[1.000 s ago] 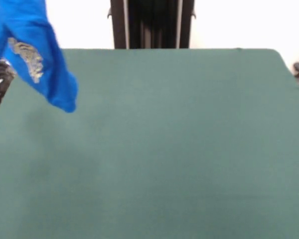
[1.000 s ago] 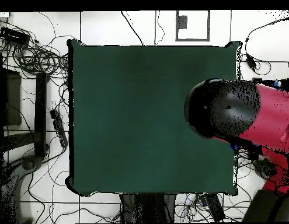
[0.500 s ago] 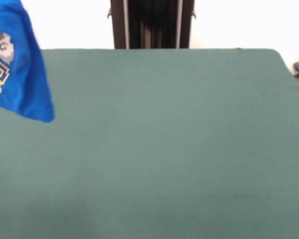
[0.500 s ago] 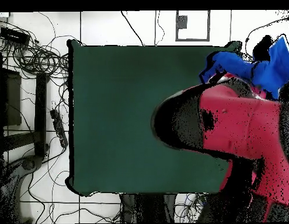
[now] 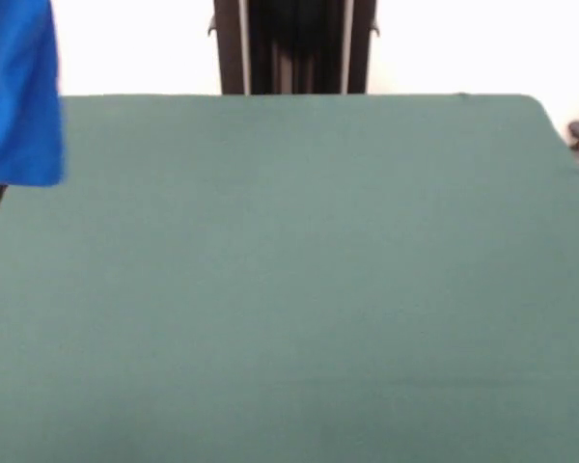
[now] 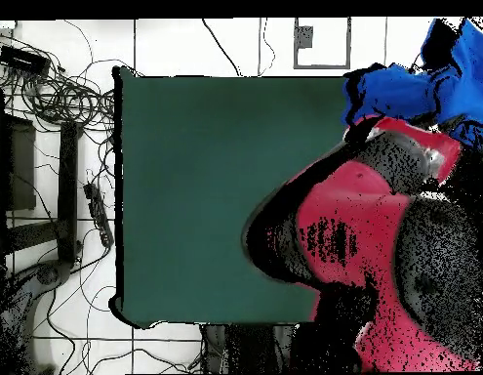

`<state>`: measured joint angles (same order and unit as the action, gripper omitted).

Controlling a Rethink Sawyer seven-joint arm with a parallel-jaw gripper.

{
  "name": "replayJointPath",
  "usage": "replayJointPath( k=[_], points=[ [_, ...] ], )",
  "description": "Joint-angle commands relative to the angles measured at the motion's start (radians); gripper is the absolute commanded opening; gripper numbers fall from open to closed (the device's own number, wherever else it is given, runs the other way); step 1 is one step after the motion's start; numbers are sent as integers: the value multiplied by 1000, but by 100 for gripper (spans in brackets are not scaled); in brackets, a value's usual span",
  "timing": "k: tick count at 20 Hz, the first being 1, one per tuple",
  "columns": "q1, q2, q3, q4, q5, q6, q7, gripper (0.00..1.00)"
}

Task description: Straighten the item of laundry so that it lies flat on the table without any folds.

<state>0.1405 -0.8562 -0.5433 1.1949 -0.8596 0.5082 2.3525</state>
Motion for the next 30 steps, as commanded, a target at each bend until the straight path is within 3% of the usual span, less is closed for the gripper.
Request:
replayJointPath(
  k=[1,4,7,10,17,23,30],
  points=[
    [284,226,-265,140,-180,129,768,0],
    [383,388,-348,165,-253,198,1131,0],
    [412,489,-363,188,-273,223,1360,0],
    [428,542,-362,206,-270,237,1484,0],
    [480,642,-357,221,-171,355,1600,0],
    [494,822,-340,173,-114,453,1879,0],
    [495,918,-339,132,26,555,1983,0]
  ],
)
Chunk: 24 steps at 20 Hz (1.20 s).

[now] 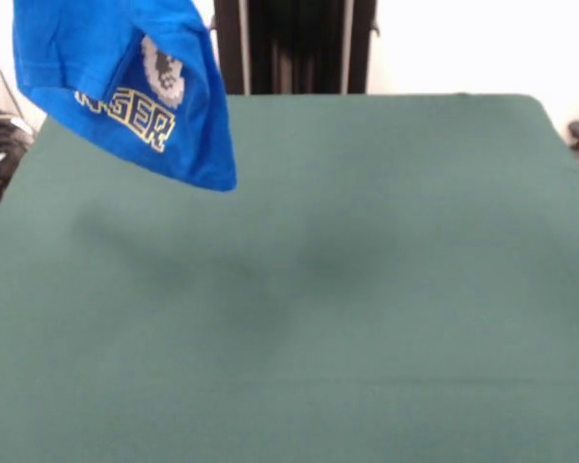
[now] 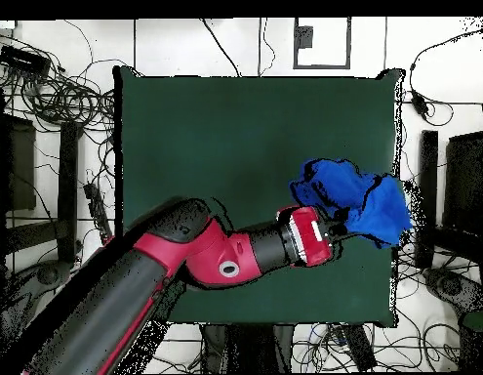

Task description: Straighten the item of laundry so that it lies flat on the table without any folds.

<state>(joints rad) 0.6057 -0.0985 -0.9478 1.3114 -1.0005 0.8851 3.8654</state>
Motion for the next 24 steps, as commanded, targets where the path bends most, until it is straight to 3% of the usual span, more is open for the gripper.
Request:
replayJointPath(
  k=[1,12,19,24],
  points=[
    [31,178,64,6,196,203,485,0],
    [31,363,18,-135,422,344,612,0],
    [52,372,-2,-165,557,433,532,0],
    [48,424,-36,-218,614,486,528,0]
  ],
)
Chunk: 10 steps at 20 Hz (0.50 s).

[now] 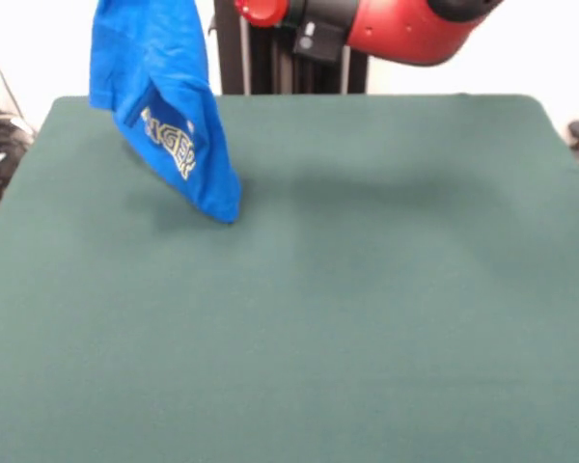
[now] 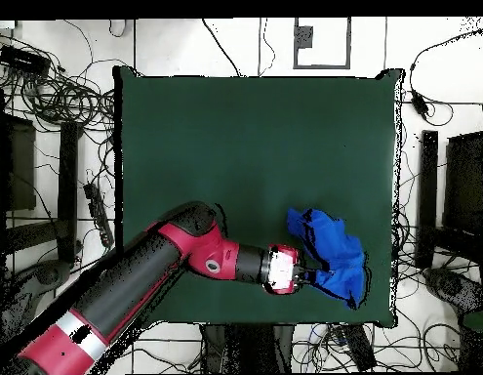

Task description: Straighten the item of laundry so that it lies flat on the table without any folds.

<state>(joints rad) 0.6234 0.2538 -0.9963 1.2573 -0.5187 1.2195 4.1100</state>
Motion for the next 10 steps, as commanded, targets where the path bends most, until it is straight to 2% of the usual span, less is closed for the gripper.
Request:
replayJointPath(
  k=[1,4,10],
  points=[
    [28,83,14,-186,148,162,283,0],
    [29,96,20,-229,198,184,271,0],
    [53,68,30,-218,273,148,256,0]
  ],
)
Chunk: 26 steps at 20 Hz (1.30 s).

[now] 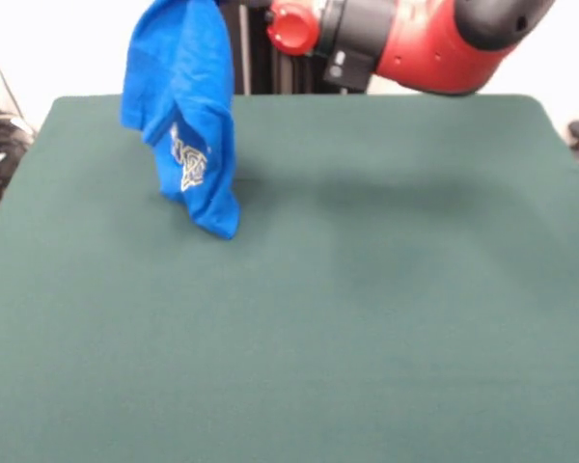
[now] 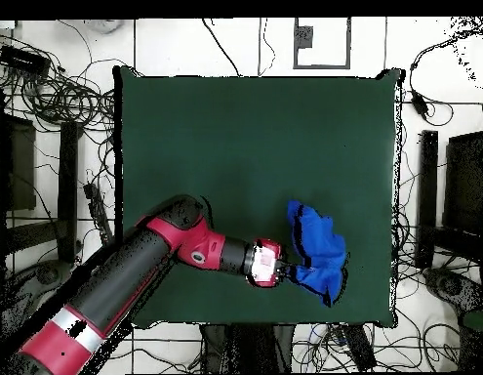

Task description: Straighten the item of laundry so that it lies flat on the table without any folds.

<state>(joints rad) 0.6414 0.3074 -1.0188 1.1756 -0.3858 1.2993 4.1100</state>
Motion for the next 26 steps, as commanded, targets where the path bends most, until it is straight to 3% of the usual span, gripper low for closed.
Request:
replayJointPath(
  k=[1,6,12,21,26],
  points=[
    [40,8,51,-129,147,56,252,0],
    [78,-109,77,-75,208,35,139,0],
    [92,-208,72,-133,271,206,2,0],
    [56,-214,95,-329,360,482,5,0],
    [22,-141,100,-431,371,484,74,0]
  ],
)
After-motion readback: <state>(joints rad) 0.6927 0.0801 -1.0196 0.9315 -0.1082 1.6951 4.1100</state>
